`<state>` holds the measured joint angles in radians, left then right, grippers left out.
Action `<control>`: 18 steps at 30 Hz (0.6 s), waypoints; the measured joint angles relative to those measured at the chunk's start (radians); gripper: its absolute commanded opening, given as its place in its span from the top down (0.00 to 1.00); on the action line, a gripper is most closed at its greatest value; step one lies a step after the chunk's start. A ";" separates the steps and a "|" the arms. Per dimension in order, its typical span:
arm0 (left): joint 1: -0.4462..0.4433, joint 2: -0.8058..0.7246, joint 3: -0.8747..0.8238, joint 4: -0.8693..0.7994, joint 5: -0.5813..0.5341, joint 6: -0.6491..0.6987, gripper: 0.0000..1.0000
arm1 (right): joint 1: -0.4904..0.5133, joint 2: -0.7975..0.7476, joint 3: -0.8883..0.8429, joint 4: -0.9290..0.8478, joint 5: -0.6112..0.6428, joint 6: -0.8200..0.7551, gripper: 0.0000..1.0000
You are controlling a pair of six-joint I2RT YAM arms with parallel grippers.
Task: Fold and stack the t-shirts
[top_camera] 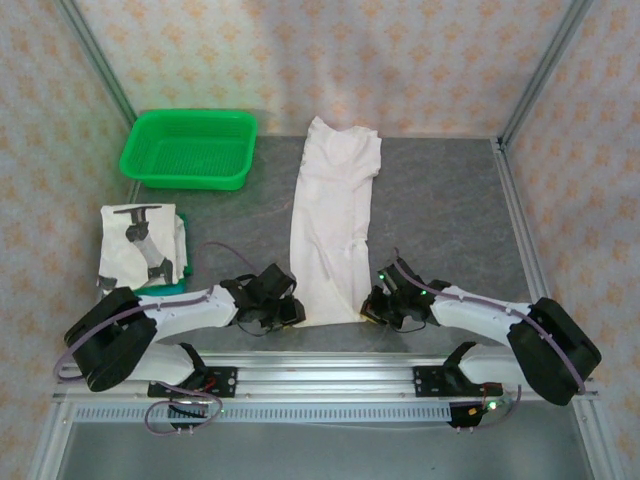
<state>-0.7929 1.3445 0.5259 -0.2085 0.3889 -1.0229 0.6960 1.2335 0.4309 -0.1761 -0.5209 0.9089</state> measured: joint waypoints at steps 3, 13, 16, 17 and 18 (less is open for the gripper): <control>0.001 0.002 0.003 -0.004 0.000 0.002 0.81 | 0.000 0.000 0.000 0.000 0.000 0.000 1.00; -0.004 0.000 0.018 -0.006 0.004 0.004 1.00 | 0.000 -0.062 0.000 -0.031 0.008 -0.003 1.00; -0.004 -0.043 0.034 -0.054 -0.004 0.017 1.00 | 0.000 -0.176 0.000 -0.061 0.020 -0.003 1.00; -0.004 -0.059 0.040 -0.065 -0.004 0.021 1.00 | 0.000 -0.212 0.000 -0.070 0.024 -0.002 1.00; -0.004 -0.076 0.050 -0.077 -0.004 0.023 1.00 | 0.000 -0.254 0.000 -0.081 0.027 0.002 1.00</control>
<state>-0.7971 1.2686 0.5758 -0.2855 0.3847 -0.9997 0.6960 0.9791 0.4309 -0.2573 -0.4934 0.9104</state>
